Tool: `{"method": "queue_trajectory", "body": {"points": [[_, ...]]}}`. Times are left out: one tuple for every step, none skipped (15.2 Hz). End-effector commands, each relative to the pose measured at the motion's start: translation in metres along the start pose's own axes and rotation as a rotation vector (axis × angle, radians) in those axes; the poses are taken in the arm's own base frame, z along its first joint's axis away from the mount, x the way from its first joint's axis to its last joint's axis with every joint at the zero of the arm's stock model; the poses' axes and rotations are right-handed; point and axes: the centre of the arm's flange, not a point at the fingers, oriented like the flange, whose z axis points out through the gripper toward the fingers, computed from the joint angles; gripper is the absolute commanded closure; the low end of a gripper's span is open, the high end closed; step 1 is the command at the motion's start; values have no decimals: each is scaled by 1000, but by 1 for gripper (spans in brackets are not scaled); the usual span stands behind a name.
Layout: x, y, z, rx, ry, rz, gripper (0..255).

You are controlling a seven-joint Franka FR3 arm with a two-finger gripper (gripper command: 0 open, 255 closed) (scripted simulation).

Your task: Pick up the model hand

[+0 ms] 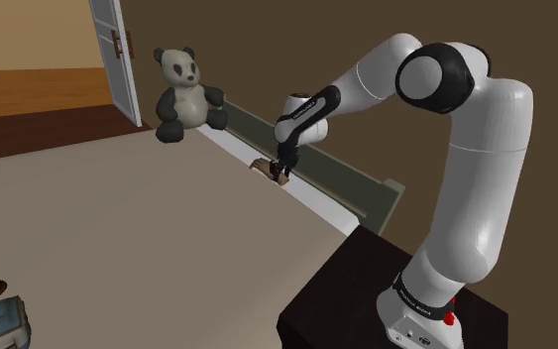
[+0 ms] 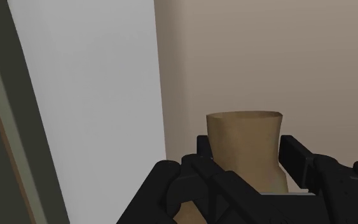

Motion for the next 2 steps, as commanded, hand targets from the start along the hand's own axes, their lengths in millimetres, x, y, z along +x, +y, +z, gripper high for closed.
{"method": "queue_trajectory", "body": {"points": [[0, 0, -7, 0, 0, 0, 255], [0, 0, -7, 0, 0, 0, 255]]}}
